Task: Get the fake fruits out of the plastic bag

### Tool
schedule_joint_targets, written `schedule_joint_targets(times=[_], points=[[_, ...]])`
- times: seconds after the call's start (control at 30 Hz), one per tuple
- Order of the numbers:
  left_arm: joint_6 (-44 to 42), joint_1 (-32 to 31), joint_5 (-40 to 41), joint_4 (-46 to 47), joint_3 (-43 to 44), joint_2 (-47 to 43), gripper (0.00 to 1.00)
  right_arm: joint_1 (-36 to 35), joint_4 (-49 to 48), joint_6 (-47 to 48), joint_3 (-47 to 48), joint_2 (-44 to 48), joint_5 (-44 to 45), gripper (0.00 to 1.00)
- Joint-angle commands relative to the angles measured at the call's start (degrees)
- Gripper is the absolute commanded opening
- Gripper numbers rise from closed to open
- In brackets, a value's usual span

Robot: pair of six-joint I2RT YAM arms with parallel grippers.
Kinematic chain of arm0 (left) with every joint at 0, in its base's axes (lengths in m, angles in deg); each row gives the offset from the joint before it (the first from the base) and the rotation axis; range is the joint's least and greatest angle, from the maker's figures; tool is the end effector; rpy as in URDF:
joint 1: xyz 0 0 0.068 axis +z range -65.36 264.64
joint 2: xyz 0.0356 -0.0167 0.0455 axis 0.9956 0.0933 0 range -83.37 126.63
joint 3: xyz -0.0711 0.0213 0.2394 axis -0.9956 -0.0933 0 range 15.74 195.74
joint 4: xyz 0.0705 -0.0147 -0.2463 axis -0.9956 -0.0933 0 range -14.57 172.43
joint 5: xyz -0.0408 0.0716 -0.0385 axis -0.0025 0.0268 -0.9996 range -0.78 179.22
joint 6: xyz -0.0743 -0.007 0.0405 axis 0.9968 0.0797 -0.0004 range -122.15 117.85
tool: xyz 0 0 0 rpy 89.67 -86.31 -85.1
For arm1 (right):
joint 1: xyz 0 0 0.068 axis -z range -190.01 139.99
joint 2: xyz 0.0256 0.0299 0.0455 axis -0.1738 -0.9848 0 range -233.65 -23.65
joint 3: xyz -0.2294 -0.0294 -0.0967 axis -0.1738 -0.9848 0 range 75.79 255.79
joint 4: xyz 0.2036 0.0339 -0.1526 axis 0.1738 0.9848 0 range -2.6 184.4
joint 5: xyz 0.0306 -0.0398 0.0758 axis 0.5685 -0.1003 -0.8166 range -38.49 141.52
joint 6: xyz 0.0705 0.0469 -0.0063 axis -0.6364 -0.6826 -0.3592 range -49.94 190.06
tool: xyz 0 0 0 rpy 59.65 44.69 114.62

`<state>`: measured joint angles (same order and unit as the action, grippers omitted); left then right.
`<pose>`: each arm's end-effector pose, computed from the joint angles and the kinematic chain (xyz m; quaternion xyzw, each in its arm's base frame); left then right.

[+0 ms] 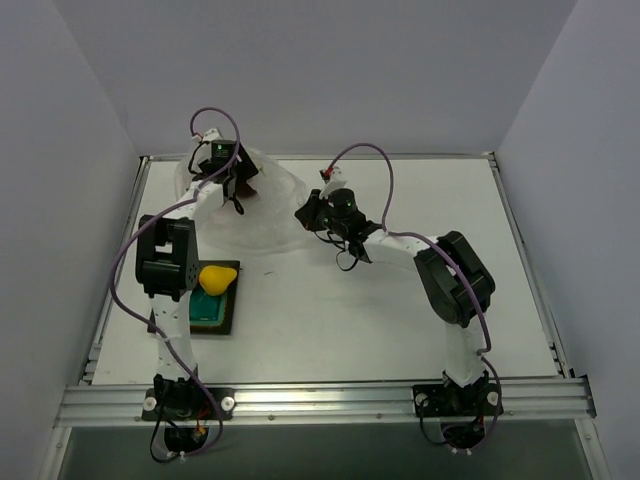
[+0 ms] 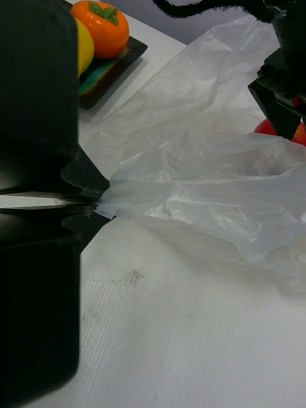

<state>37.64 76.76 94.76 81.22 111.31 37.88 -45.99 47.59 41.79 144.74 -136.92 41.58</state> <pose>0.5155 -0.0641 0.2026 -0.2582 0.8114 -0.1735 0.4947 0.3775 0.2900 0.1986 -0.1078 0.7260 0.4134 0.5388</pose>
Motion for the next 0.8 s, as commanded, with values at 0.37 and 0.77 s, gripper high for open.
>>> schedule_joint_targets(times=[0.37,0.77], points=[[-4.02,-1.52,-2.72,-6.61,13.93,7.77,0.70,0.83,-0.88,1.20,4.27,-0.81,-2.19,0.00],[-11.83,-2.84,3.85,-24.52,34.05,18.92,0.90,3.64,3.07,2.78,6.19,-1.42,-4.83,0.00]])
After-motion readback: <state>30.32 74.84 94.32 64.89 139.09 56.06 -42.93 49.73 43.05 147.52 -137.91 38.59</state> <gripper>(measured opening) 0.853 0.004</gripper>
